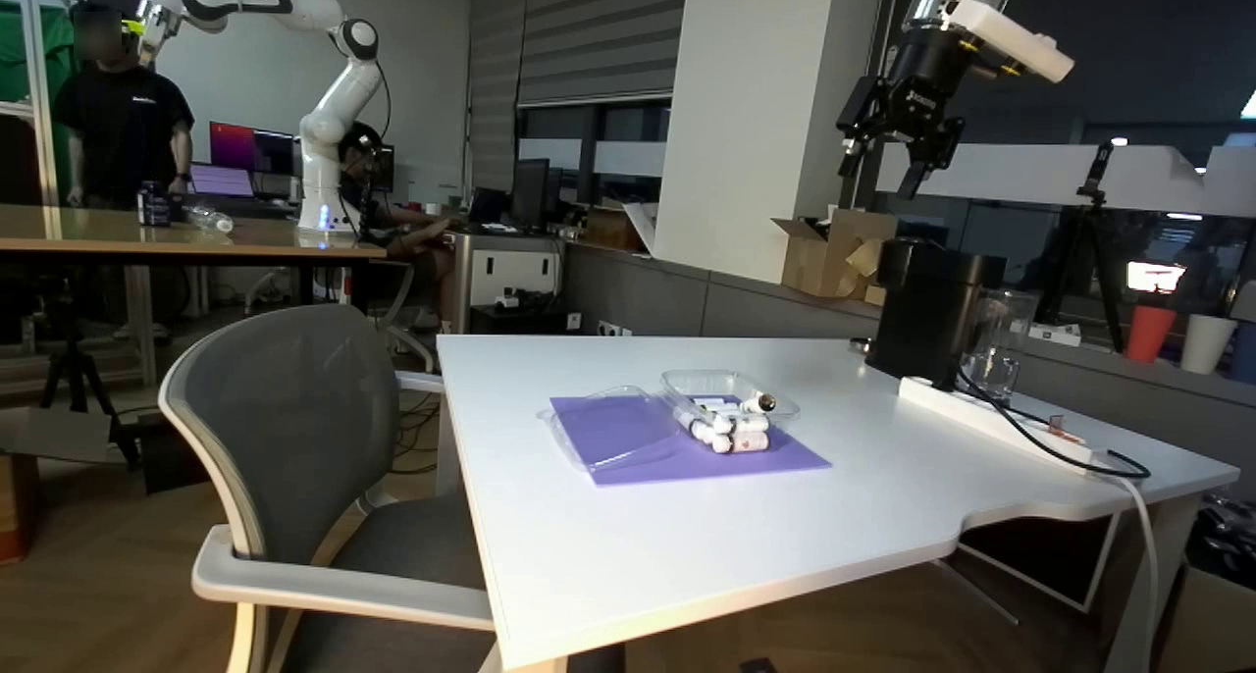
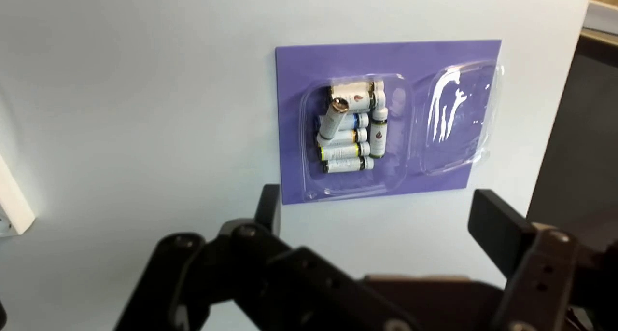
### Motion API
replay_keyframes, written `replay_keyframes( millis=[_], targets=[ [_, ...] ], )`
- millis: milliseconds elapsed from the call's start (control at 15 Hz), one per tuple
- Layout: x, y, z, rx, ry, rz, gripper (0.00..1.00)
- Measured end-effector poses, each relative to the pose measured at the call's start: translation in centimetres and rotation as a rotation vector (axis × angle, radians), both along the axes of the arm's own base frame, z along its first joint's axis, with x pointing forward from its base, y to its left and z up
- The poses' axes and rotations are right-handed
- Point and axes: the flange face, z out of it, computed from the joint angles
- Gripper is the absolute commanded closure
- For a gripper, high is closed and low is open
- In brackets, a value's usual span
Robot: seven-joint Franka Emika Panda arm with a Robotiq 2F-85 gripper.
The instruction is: Pick an object from the plastic box and put it on the table
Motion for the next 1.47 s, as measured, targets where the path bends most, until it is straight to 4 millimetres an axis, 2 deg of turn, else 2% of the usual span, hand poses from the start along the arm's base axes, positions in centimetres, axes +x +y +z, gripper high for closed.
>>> replay_keyframes(
  millis=[200,667,933,1200,1333,1467],
  targets=[
    [2.0,0.4,-3.0,0.03,-0.048,-0.02,0.0],
    [6.1,3.5,-13.0,0.1,-0.064,-0.045,0.0],
    [7.3,5.2,-18.6,0.086,-0.036,-0.03,0.0],
    [8.0,5.5,-23.4,0.046,0.046,-0.021,0.0],
    [8.3,5.4,-24.5,0.04,0.063,-0.024,0.0],
    [8.5,5.3,-24.4,0.04,0.062,-0.025,0.0]
  ],
)
